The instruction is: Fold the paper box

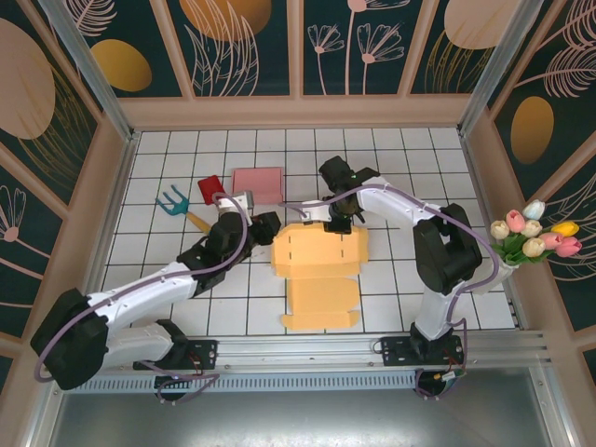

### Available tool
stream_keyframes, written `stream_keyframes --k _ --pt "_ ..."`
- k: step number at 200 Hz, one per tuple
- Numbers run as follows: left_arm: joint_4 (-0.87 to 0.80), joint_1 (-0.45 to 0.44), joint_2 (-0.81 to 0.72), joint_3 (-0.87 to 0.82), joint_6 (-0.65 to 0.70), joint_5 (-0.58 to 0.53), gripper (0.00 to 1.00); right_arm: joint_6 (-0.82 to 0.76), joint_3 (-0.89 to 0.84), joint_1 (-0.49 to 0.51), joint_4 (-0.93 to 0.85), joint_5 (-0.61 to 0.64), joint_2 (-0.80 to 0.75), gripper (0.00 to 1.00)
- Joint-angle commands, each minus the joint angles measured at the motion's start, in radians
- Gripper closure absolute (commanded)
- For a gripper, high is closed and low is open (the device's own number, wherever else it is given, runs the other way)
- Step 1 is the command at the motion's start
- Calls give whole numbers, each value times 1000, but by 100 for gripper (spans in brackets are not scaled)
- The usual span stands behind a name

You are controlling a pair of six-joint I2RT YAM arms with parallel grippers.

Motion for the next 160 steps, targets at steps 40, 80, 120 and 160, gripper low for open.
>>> stream_keyframes --k 40,80,120,160 --pt "51 -85 84 2 -104 -58 71 -17 -61 -24 39 -35 -74 100" --pt "101 -84 127 -29 -103 -77 72 -17 -72 -24 51 -55 -111 100" --pt "85 -83 172 -22 -122 -129 76 -23 -104 -22 77 -45 -155 100" --pt "73 -53 146 -61 -126 -224 77 -25 -112 -10 81 -31 -167 100"
